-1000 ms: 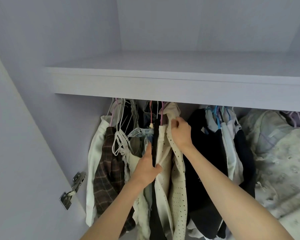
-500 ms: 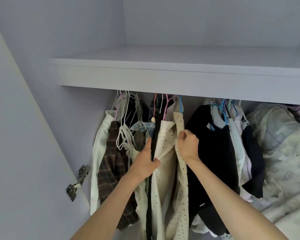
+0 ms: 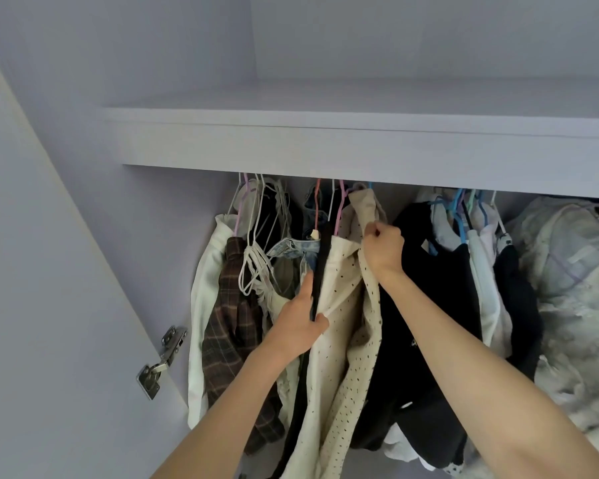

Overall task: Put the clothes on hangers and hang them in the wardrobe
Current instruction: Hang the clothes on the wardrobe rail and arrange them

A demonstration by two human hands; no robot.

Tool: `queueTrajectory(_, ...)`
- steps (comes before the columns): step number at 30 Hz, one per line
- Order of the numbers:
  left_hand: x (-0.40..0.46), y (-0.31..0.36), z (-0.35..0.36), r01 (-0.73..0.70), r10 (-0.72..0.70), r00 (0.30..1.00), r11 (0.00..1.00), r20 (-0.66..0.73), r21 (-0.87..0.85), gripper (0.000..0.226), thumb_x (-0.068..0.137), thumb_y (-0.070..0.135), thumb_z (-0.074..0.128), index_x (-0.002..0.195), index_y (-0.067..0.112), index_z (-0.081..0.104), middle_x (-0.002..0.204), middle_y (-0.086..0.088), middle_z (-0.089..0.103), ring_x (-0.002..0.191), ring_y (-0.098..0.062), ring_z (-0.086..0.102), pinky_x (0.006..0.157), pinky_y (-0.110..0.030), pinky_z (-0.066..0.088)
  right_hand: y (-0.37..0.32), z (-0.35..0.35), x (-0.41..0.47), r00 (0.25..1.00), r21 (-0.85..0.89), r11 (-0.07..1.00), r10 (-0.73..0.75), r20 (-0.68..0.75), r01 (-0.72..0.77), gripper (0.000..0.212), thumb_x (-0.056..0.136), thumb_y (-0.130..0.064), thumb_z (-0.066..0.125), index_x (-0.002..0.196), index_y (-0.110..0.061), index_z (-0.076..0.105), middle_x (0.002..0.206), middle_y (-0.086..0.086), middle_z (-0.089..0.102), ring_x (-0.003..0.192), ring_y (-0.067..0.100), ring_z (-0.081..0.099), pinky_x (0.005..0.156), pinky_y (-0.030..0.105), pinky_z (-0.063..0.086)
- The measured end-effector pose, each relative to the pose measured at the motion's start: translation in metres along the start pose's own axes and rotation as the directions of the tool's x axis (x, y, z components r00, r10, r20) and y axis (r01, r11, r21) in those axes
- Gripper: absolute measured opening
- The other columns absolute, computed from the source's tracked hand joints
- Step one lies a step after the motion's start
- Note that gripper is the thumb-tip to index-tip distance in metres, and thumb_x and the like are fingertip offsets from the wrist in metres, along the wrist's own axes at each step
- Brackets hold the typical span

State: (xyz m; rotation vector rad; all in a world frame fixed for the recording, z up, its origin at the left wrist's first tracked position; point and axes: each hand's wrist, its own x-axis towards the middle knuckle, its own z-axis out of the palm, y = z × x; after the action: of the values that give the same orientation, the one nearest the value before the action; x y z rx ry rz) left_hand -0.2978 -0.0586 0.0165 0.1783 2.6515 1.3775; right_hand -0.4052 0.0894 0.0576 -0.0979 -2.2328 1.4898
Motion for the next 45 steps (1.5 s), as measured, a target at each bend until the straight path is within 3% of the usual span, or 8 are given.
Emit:
queueTrajectory(8,0.003,0.002,0.008,-0.028,0.029,0.999,0.999,-0.037,0.032,0.074,0.095,0.013,0.045,0.149,0.027,-0.004,0.117,-0.003,0.052,0.071,0.004,0.046,0.061,-0.006,0.037,-0.006,0.026,-0.002,0.980,-0.096,0.991,-0.071,0.183,0.090,0.033,0.093,-0.003,0.040,0.060,-0.005,0.043,0.063,0.010,0.049,0.060,0.018,0.045,0.055,0.025,0.029)
queueTrajectory(11,0.003,-0.001,0.008,-0.026,0.026,1.000,0.999,0.001,-0.029,0.074,0.095,0.013,0.045,0.148,0.029,-0.004,0.142,-0.001,0.041,0.122,-0.010,0.047,0.098,-0.021,0.038,0.000,0.027,-0.001,0.969,-0.078,0.996,-0.029,0.245,0.049,0.028,0.093,-0.006,0.039,0.069,0.002,0.051,0.070,0.012,0.048,0.070,0.023,0.046,0.062,0.029,0.034)
queueTrajectory(17,-0.012,-0.005,0.013,-0.109,0.113,0.993,0.991,0.043,-0.079,0.064,0.099,0.018,0.041,0.148,0.029,0.002,0.144,0.017,0.015,0.122,0.005,0.026,0.101,-0.012,0.021,0.004,0.008,-0.040,0.939,-0.028,0.999,0.046,0.340,-0.039,0.046,0.101,-0.027,0.030,0.143,-0.010,0.032,0.145,0.011,0.027,0.135,0.019,0.026,0.109,0.020,0.013)
queueTrajectory(22,-0.050,-0.040,0.028,-0.210,0.238,0.969,0.932,-0.062,0.295,0.059,0.099,0.025,0.039,0.148,0.023,0.006,0.154,0.010,0.004,0.142,-0.008,-0.005,0.113,-0.021,0.000,0.035,-0.007,-0.117,0.887,-0.109,0.991,-0.020,0.461,0.080,0.056,0.098,-0.034,0.037,0.147,-0.013,0.020,0.150,0.009,0.028,0.139,0.021,0.026,0.115,0.040,0.022)
queueTrajectory(27,-0.123,-0.099,0.048,-0.064,0.186,0.973,0.787,-0.137,0.613,0.058,0.095,0.041,0.027,0.148,0.026,0.008,0.152,0.007,-0.009,0.138,-0.018,-0.020,0.114,-0.036,-0.007,0.064,-0.025,-0.210,0.828,-0.339,0.867,-0.137,0.544,0.366,0.067,0.097,-0.037,0.039,0.149,-0.014,0.003,0.157,0.003,0.006,0.143,0.015,0.010,0.113,0.022,0.012)
queueTrajectory(31,-0.191,-0.140,0.057,0.139,-0.021,0.979,0.801,-0.204,0.582,0.073,0.078,0.056,0.004,0.147,0.031,0.004,0.148,0.004,-0.014,0.136,-0.026,-0.021,0.115,-0.042,-0.002,0.070,-0.009,-0.274,0.651,-0.276,0.775,-0.219,0.727,0.569,0.062,0.094,-0.046,0.028,0.148,-0.018,0.015,0.153,0.010,0.022,0.139,0.023,0.027,0.109,0.040,0.032)
queueTrajectory(34,-0.251,-0.154,0.052,0.337,-0.139,0.921,0.754,-0.365,0.564,0.062,0.084,0.047,0.025,0.142,0.024,0.024,0.149,-0.009,0.027,0.136,-0.034,0.014,0.104,-0.051,0.029,0.055,0.013,-0.312,0.499,-0.170,0.731,-0.259,0.827,0.661,0.062,0.095,-0.054,0.011,0.146,-0.019,0.018,0.150,0.010,0.030,0.137,0.026,0.031,0.108,0.045,0.029)
queueTrajectory(45,-0.478,-0.165,0.146,0.888,-0.583,0.425,0.417,-0.693,0.194,0.054,0.080,0.041,0.036,0.123,0.017,0.057,0.128,-0.015,0.056,0.120,-0.040,0.049,0.088,-0.050,0.045,0.054,0.021,-0.462,-0.116,0.310,0.654,-0.323,0.939,0.691,0.081,0.077,-0.059,0.003,0.148,-0.022,0.009,0.156,0.004,0.010,0.144,0.018,0.007,0.117,0.039,0.004)
